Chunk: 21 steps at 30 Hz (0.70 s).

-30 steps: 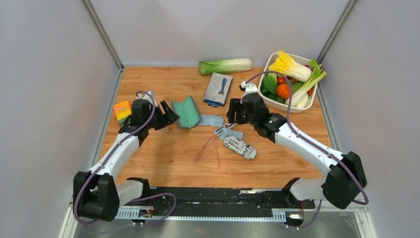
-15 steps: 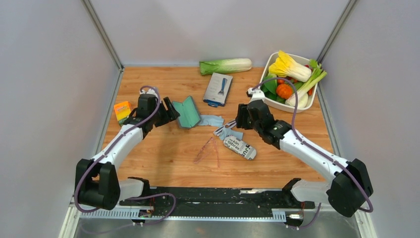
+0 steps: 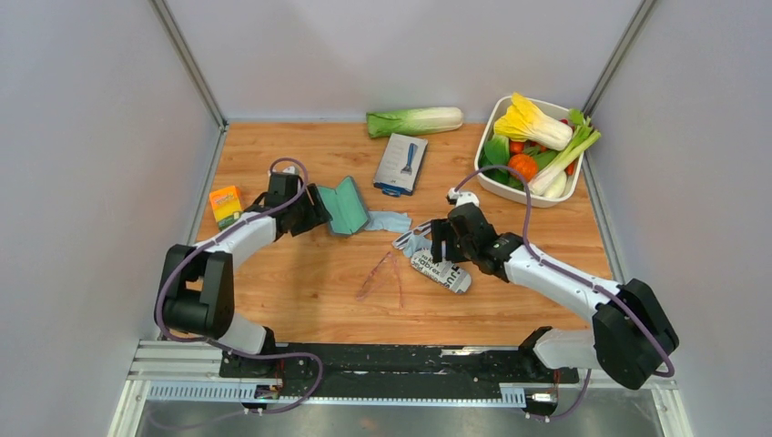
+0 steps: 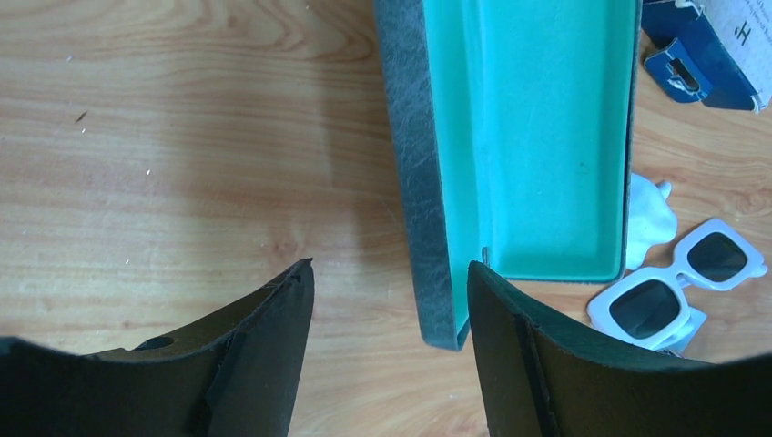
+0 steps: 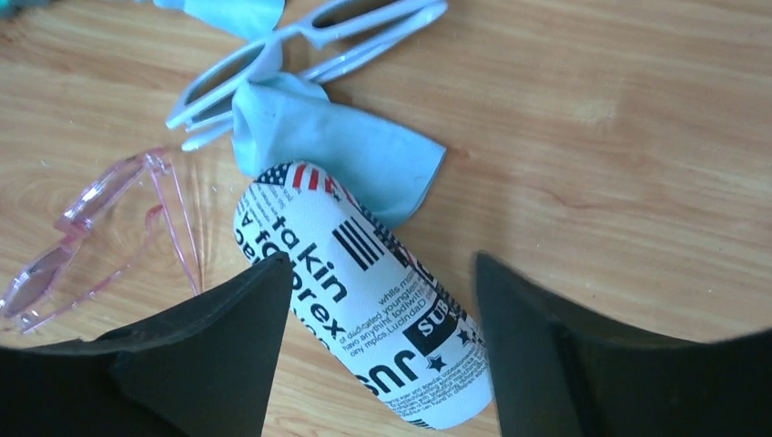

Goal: Organize the sunglasses
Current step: Pick up the sunglasses case from the center of the board.

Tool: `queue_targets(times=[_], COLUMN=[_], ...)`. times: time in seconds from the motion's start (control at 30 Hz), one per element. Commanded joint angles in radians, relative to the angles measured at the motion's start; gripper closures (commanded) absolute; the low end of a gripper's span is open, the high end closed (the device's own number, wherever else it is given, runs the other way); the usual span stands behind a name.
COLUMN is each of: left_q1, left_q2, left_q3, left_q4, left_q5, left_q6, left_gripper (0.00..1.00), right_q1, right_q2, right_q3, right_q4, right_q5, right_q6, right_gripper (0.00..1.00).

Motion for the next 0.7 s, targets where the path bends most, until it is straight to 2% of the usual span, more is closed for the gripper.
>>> queue_targets(times=[0.0, 0.1, 0.2, 0.33, 0.53, 0.6, 0.67], left_q1=[-0.006, -0.006, -0.004, -0.004, -0.003, -0.003, -0.001], left_q2=[0.048, 0.088, 0.137, 0.2, 0.24, 0.237, 0.227], left_q3=[0.056, 0.089, 0.123, 0.177, 0.277, 0.31, 0.329], left_q4=[0.095, 0.102, 0.105, 0.096, 0.02, -0.026, -0.066], left_q5=[0.023, 0.025, 0.028, 0.023, -0.01, -0.021, -0.032], left_q6=[-0.015, -0.014, -0.008, 0.005, 0.076, 0.106, 0.129], left_gripper=[0.3, 0.31, 0.43, 0.48, 0.77, 0.82, 0.82], right_q1=[0.041, 0.09, 0.117, 0.151, 0.203, 0.205, 0.203], right_q2=[0.001, 0.015, 0.05, 0.102, 0.125, 0.133, 0.15], right_q3=[-0.018, -0.019, -0.003, 0.015, 0.064, 0.078, 0.09], right_q4=[-0.005, -0.031, -0.054, -0.068, -0.077, -0.085, -0.091], right_q5=[-0.07, -0.048, -0.012, 0.037, 0.074, 0.084, 0.085], right_q6=[-0.017, -0.057, -0.074, -0.076, -0.079, -0.082, -0.091], right_gripper=[0.14, 0.06, 0.05, 0.04, 0.07, 0.07, 0.07])
